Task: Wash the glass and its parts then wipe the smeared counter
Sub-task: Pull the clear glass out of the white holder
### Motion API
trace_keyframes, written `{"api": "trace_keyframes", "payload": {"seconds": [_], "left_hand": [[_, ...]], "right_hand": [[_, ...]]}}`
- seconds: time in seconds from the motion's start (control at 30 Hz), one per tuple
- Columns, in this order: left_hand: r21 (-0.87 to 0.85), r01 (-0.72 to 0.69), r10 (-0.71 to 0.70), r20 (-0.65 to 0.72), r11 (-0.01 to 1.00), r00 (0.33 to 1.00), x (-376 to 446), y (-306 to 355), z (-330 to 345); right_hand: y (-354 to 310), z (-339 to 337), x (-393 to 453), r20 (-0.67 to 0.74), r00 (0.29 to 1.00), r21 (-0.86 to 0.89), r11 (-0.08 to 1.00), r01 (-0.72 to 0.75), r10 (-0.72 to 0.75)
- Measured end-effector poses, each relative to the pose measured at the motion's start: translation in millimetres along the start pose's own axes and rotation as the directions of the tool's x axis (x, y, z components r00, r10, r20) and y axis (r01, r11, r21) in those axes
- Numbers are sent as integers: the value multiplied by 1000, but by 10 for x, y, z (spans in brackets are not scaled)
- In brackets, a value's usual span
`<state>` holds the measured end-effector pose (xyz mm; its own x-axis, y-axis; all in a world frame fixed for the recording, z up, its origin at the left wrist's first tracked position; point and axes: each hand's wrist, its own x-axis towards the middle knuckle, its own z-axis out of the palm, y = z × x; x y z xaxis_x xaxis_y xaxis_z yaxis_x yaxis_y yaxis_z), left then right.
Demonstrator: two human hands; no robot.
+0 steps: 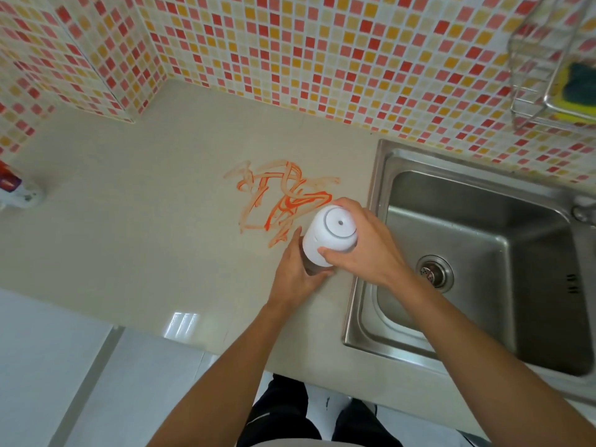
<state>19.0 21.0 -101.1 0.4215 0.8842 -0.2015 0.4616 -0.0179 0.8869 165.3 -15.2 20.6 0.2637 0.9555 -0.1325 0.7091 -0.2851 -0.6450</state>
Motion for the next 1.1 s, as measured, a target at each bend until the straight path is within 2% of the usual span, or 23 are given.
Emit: {"api": "trace_keyframes", "payload": {"seconds": [0.1,0.2,0.27,0.33,0.4,0.47,0.57,0.67,0.73,0.87,1.03,1.1], "left_hand": [[14,2,-2,14,1000,1000,-29,25,-27],[30,-20,19,26,999,999,-42,42,-46],[38,-9,8,30,999,1000,-54,77,-51],[51,3,-4,21,999,1000,-55,95,-48],[58,2,-2,13,998,1000,-51,87,-34],[57,8,-9,12,998,1000,-46,96,-24],[2,50,-50,-11,999,999,-55,125,-4],[-34,74,-76,-40,997,996,-64,161,8],[-41,70,-72,-52,997,996,-66,176,8],[-74,72,-79,-97,995,992,-104,214,-19],[-91,87,-99,-139,992,985,-168,243,-85],[-91,80,-94,-159,993,983,-186,239,-114]], "right_hand": [[-27,-111,-55,-37,999,44,999,-7,9],[-4,-247,-92,-99,994,181,983,-24,42],[51,-343,-83,-155,980,303,950,-70,122],[168,-407,-60,-136,961,429,888,-162,241],[345,-413,-48,-55,932,577,773,-264,359],[516,-379,-62,45,900,719,611,-331,434],[704,-272,-105,144,873,845,401,-353,466],[838,-156,-158,242,855,885,257,-388,460],[888,-94,-175,267,852,878,251,-407,449],[873,-18,-158,239,852,808,392,-440,465],[882,64,-74,206,887,838,394,-378,412],[878,104,-33,166,892,777,501,-381,420]]}}
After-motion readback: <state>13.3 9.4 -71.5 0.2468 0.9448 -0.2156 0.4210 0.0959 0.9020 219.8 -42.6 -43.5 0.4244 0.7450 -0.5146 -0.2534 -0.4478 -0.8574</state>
